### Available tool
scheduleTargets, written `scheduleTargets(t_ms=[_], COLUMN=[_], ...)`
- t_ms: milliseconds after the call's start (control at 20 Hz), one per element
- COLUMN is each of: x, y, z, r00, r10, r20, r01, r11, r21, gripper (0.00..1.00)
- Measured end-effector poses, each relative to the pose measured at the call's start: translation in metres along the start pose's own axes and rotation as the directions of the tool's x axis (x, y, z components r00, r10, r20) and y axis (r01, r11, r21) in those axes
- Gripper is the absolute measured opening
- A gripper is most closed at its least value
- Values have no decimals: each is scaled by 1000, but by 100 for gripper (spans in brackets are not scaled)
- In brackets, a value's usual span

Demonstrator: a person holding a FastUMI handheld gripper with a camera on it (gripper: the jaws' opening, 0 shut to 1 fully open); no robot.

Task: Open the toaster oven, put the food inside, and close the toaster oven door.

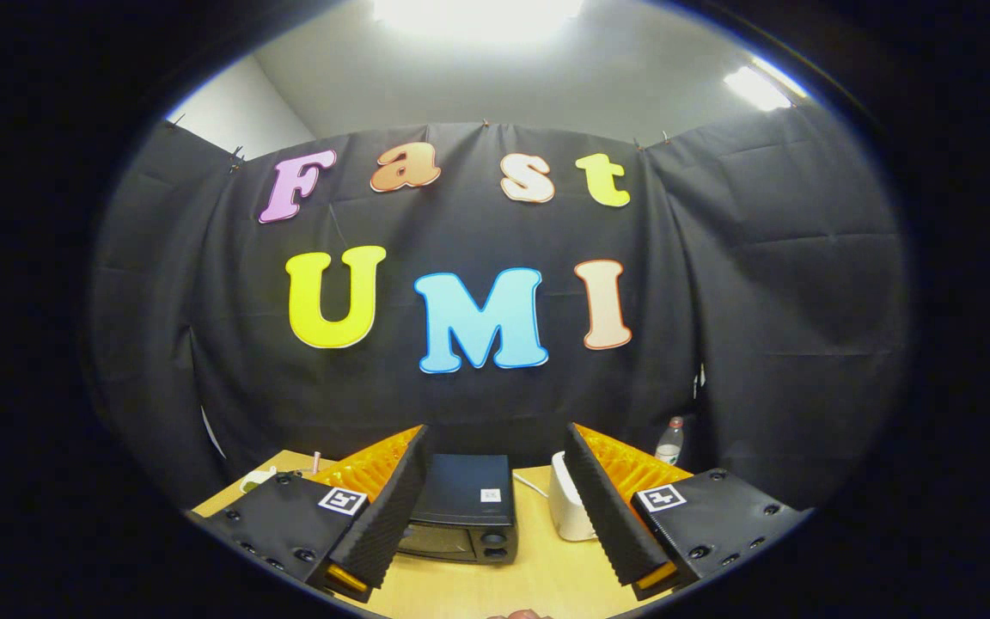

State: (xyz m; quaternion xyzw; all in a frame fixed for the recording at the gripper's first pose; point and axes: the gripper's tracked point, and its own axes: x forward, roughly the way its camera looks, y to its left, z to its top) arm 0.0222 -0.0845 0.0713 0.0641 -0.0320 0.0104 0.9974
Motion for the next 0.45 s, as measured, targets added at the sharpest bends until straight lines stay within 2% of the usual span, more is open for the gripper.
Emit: scheduleTargets(t_ms=[250,450], x=[-27,-34], y=[-32,-32], z=[-13,-22], r00=[999,998], r10=[-26,-17], r20=[-28,-58], r01=[25,16], r11=[1000,1000], r21=[-13,-12], gripper=[98,98])
